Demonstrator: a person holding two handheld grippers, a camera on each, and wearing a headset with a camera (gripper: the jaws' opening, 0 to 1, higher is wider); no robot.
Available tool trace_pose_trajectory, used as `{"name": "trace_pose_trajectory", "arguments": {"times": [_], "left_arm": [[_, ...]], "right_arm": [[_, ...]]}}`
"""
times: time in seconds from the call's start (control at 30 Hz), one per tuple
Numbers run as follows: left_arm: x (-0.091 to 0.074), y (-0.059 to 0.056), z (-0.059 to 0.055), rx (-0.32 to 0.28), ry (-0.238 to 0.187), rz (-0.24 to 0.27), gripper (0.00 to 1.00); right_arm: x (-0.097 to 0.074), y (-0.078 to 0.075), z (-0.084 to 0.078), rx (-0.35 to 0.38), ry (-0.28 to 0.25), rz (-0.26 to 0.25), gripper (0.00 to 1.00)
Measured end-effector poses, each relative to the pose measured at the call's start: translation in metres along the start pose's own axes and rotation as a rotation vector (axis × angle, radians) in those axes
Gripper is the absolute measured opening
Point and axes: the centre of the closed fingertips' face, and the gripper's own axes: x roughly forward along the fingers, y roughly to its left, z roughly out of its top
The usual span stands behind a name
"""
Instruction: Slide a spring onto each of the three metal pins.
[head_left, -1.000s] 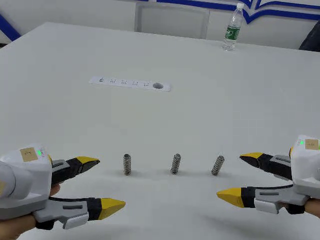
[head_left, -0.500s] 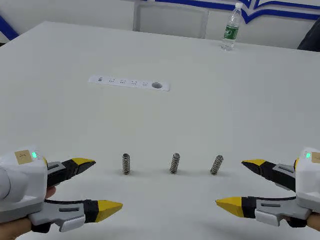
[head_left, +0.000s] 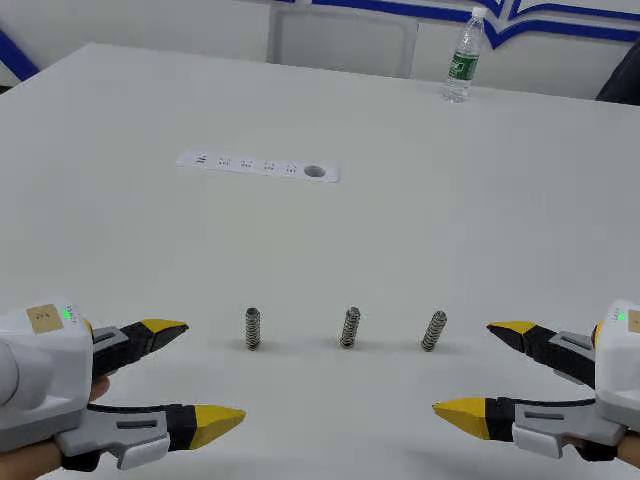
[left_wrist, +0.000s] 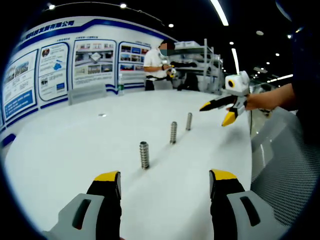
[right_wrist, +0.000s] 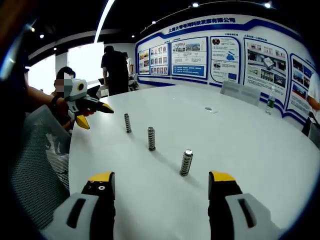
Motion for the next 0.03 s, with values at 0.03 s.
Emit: {"name": "trace_pose_trajectory", "arguments": {"times": [0.03], "left_arm": [[-0.0001,-0.0004,-0.0003,-0.001,0.000,0.000,0.73]], "right_arm": [[-0.0001,-0.0004,-0.0001,0.000,0.001,-0.001,0.78]]}}
